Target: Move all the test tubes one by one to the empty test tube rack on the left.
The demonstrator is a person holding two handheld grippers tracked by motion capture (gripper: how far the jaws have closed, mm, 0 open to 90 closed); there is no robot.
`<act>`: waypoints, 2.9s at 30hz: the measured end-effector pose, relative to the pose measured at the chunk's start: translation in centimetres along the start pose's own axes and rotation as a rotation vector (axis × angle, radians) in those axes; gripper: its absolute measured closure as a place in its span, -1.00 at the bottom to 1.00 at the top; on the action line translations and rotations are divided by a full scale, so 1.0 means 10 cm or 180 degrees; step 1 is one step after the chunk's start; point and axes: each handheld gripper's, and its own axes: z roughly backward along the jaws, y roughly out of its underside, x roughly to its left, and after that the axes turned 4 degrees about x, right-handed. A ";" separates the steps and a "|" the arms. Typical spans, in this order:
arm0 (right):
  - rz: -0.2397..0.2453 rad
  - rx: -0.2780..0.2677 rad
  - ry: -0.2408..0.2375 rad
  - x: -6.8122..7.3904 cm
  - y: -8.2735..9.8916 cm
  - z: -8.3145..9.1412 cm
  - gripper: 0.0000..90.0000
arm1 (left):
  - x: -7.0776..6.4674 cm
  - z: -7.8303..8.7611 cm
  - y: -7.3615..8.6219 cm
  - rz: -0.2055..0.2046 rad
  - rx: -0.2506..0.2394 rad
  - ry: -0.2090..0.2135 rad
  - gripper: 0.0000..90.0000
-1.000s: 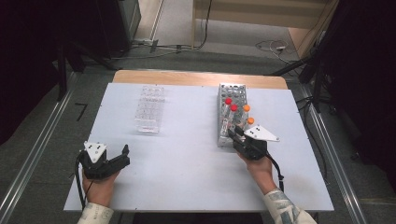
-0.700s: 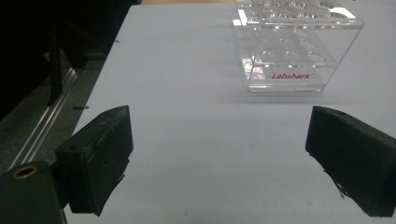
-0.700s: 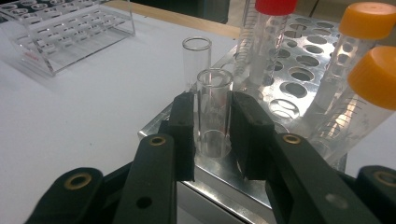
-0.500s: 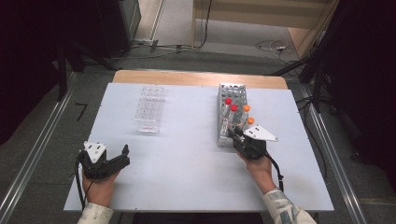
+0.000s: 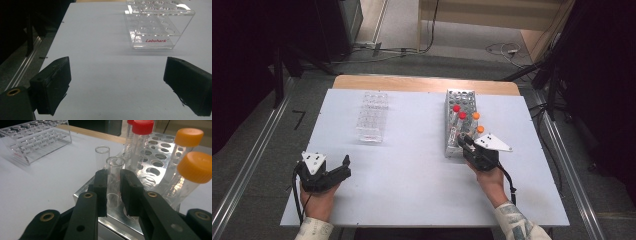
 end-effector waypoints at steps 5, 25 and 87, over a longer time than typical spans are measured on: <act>0.0023 -0.0068 -0.0010 0.02 -0.06 0.06 0.62 | 0.00 0.00 0.00 -0.0001 -0.0005 0.0001 -0.82; -0.0035 -0.0322 -0.0038 -0.01 -0.27 0.31 0.62 | -0.01 0.00 0.00 -0.0002 0.0005 0.0009 -0.82; 0.0324 -0.0050 -0.0688 0.90 -0.36 -0.28 0.62 | -0.83 -0.06 -0.55 -0.0195 -0.0030 0.0998 -0.75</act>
